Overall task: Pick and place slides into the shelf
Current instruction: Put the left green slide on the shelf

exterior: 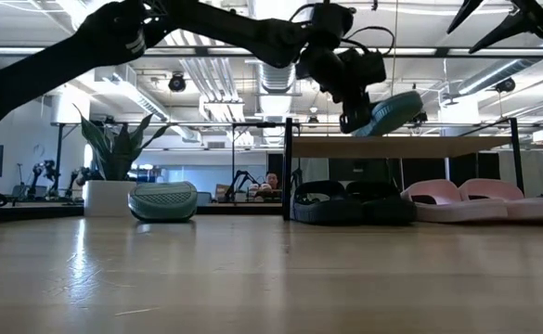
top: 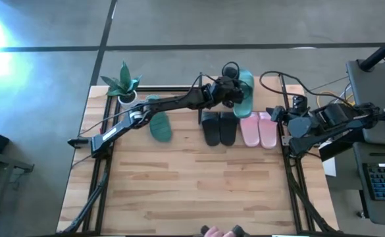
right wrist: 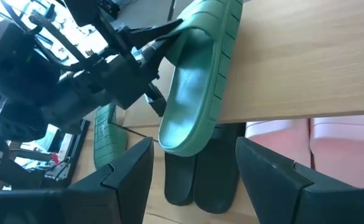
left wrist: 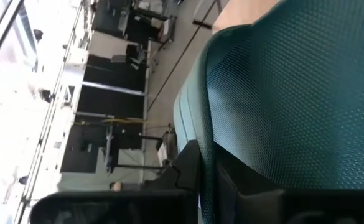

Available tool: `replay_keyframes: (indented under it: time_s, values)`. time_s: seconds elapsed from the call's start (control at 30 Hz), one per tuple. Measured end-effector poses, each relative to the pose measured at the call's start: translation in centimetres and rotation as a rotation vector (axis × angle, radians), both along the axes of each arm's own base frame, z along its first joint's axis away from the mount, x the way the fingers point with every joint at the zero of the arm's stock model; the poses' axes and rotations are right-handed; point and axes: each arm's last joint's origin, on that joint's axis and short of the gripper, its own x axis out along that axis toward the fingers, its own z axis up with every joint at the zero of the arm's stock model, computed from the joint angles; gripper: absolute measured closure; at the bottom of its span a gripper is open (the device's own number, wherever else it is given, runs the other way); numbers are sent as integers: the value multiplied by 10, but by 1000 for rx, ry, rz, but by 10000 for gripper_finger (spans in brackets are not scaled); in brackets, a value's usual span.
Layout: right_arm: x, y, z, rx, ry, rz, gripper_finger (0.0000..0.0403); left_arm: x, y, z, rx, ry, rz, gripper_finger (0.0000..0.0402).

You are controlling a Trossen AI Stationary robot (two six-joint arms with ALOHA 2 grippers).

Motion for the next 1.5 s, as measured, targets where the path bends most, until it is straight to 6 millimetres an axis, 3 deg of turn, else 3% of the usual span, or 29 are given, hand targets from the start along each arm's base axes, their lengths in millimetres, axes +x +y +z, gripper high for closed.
replay_keyframes:
  time_s: [0.2, 0.6, 0.77, 1.17, 1.33, 1.5]
  values:
    - [3, 1, -1, 10, 13, 9, 183, 1, 1, -11, -51, -25, 52, 388]
    - [11, 4, -4, 25, 58, 29, 183, -3, -1, -6, -47, -11, 100, 241]
    - [12, 5, -5, 27, 61, 31, 183, -7, -2, 4, -40, -19, 119, 203]
    - [17, 7, 1, 42, 14, 70, 188, -12, -7, 14, -16, -13, 184, 191]
    - [15, 4, 1, 15, 11, 44, 236, -22, -16, 37, -95, -63, 99, 191]
    - [13, 1, 2, -8, 9, 19, 278, -24, -19, 24, -226, -12, 99, 191]
